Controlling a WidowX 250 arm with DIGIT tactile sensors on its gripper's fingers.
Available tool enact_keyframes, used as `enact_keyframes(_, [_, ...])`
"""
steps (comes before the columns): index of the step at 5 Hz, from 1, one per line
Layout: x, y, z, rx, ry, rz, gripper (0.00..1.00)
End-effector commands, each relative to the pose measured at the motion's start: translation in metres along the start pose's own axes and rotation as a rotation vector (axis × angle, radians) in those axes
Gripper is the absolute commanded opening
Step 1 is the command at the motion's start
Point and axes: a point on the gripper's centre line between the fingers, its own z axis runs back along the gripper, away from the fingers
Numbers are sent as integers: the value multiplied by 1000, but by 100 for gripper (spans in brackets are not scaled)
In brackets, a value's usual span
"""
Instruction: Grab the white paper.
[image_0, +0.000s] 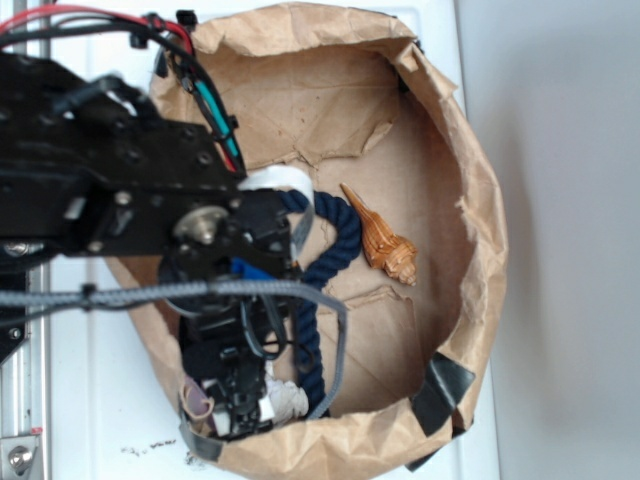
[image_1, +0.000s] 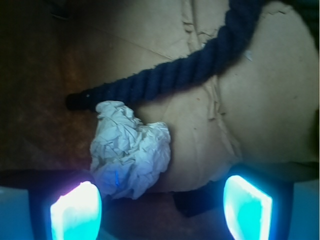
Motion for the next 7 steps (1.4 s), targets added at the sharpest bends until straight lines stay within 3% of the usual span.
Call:
enact_keyframes(1, [1,-23,-22,-1,-17,-47,100])
enact_keyframes(2, [-12,-25,-43,3,55,-67,100])
enact_keyframes(3, [-23,-24,-61,61,111,-128,100])
enact_keyframes(4, [-15,-22,-63,98,119,-143,100])
enact_keyframes(5, [-13,-21,-56,97,89,-120,0])
enact_keyframes(7, [1,-23,-17,39,-3,-45,0])
